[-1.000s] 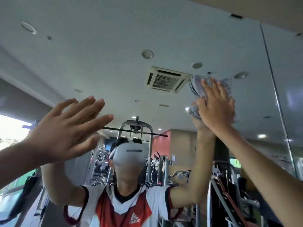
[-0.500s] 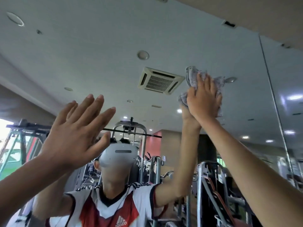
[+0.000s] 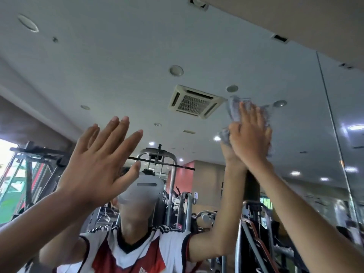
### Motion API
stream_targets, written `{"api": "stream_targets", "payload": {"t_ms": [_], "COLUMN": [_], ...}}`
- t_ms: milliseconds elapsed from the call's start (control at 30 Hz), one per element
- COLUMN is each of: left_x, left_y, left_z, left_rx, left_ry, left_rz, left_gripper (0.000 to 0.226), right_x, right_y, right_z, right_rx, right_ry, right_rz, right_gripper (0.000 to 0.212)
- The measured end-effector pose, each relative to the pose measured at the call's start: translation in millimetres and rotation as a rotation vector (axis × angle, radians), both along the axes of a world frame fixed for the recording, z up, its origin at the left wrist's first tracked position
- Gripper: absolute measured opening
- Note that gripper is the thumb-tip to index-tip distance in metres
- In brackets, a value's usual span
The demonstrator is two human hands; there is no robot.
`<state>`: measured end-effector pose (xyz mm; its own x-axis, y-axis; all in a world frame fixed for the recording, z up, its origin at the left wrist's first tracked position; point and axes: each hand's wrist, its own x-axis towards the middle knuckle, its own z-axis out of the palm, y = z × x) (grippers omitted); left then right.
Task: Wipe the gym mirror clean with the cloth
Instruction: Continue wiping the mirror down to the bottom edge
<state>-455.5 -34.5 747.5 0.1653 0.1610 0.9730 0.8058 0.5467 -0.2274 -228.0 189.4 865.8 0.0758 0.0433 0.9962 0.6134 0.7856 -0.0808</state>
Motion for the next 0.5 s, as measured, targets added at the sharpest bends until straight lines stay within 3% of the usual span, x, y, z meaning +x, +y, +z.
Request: {"api": "stream_targets", "payload": {"t_ms": [167,367,433,500], "left_x": [-0.6,2.1,1.3,-0.6], "left_y": [1.3,2.0,0.8,-0.8], "left_z": [-1.5,-1.2,-0.8,-1.7], "left_rx": [-0.003,-0.004,-0.011,-0.015], "left_ry": [-0.007,0.009,0.016,0.015], "left_rz": [-0.002,0.003,0.006,0.011], "left_gripper": [0.068,0.068,0.067,0.067], "right_x": [12.9,-1.9,-35.8,-61.3], "right_y": [22.1,-5.9,-37.2,-56.4], "right_z": [-55.6,37.9,38.6,19.0], "right_rx": [0.423,-0.065,-0.014,0.192], "right_ry": [-0.46,0.05,0.033,-0.149], "right_rz": [0.001,0.032,0.045,0.032], "right_gripper": [0.063,0.073,0.072,0.07]}}
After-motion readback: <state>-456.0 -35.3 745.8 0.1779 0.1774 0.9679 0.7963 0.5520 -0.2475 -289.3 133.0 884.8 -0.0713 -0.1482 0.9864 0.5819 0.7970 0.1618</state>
